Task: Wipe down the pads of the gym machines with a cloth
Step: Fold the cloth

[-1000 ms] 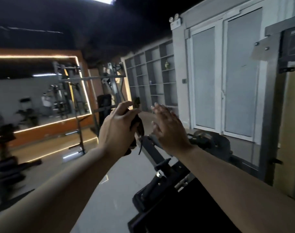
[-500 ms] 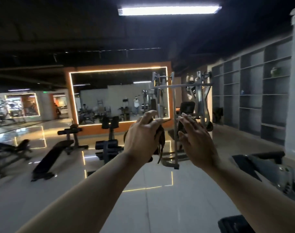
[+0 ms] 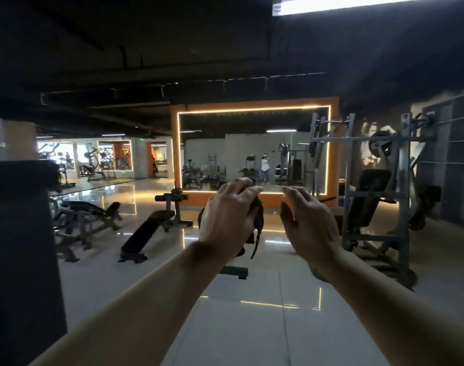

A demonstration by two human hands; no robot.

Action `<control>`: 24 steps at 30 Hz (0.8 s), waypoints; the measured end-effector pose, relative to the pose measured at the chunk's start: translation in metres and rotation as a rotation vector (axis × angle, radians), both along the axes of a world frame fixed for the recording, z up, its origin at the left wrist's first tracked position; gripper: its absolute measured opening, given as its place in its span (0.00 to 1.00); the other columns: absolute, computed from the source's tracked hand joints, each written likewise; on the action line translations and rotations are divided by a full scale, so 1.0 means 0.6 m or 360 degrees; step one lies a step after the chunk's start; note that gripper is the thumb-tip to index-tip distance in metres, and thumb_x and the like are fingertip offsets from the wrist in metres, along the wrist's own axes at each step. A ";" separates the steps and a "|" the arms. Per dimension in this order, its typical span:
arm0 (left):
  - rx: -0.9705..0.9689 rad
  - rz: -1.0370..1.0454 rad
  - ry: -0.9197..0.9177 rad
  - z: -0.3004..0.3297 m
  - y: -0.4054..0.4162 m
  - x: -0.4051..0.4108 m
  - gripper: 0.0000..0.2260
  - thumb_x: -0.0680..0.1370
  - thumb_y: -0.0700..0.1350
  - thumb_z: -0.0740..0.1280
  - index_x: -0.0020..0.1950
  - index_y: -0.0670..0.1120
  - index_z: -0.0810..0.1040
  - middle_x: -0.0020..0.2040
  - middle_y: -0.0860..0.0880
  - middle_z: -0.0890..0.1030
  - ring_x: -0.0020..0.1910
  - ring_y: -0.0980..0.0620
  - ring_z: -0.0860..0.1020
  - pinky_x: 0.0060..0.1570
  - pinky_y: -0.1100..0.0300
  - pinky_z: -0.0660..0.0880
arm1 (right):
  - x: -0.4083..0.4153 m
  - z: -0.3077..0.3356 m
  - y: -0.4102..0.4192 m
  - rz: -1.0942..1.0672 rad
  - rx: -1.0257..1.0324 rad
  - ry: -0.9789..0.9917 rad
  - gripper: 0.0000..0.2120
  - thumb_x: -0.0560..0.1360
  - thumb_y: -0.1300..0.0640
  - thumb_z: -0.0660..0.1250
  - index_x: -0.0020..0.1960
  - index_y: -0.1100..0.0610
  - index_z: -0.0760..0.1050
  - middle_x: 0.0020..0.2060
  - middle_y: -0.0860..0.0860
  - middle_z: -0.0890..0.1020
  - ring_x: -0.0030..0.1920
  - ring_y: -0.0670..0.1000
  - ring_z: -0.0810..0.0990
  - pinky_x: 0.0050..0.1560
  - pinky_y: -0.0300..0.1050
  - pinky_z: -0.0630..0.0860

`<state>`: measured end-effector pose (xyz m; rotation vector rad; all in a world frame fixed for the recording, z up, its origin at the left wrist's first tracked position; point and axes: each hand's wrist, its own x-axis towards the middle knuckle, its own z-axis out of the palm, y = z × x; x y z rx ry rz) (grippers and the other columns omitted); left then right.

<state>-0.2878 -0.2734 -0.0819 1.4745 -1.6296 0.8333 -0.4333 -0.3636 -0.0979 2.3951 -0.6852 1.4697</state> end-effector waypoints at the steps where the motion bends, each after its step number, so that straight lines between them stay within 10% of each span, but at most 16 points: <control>1: 0.0001 0.0005 -0.0009 0.000 -0.005 0.022 0.18 0.75 0.40 0.70 0.64 0.45 0.77 0.63 0.47 0.77 0.62 0.49 0.75 0.56 0.59 0.72 | 0.025 -0.001 -0.006 0.0021 0.0002 0.0011 0.17 0.77 0.56 0.57 0.62 0.62 0.73 0.48 0.60 0.81 0.37 0.54 0.81 0.33 0.48 0.79; 14: -0.0092 0.0159 0.0022 0.011 -0.082 0.208 0.19 0.72 0.38 0.73 0.63 0.43 0.78 0.60 0.46 0.78 0.57 0.48 0.78 0.52 0.53 0.79 | 0.248 -0.002 -0.104 0.0300 0.0128 0.0113 0.20 0.78 0.55 0.63 0.69 0.56 0.69 0.62 0.56 0.77 0.52 0.56 0.80 0.50 0.45 0.70; 19: -0.0129 0.0075 0.0226 0.018 -0.126 0.226 0.21 0.73 0.37 0.72 0.66 0.42 0.75 0.63 0.45 0.76 0.59 0.51 0.75 0.54 0.69 0.71 | 0.259 0.008 -0.149 0.0649 0.0895 0.0351 0.32 0.74 0.46 0.61 0.76 0.46 0.55 0.65 0.48 0.75 0.63 0.51 0.73 0.63 0.52 0.70; 21: -0.0105 0.0001 0.0376 0.015 -0.147 0.225 0.22 0.73 0.38 0.72 0.67 0.43 0.73 0.63 0.47 0.75 0.59 0.53 0.73 0.55 0.72 0.67 | 0.261 0.015 -0.170 0.0934 0.1375 0.0255 0.36 0.73 0.48 0.69 0.76 0.45 0.56 0.60 0.48 0.78 0.62 0.51 0.75 0.63 0.56 0.73; 24: -0.0027 -0.0139 0.0559 0.005 -0.176 0.221 0.24 0.73 0.38 0.72 0.68 0.44 0.72 0.63 0.47 0.74 0.60 0.51 0.74 0.60 0.61 0.72 | 0.260 0.024 -0.202 0.0767 0.1188 0.0247 0.20 0.76 0.59 0.68 0.67 0.53 0.71 0.46 0.48 0.80 0.45 0.45 0.80 0.48 0.43 0.80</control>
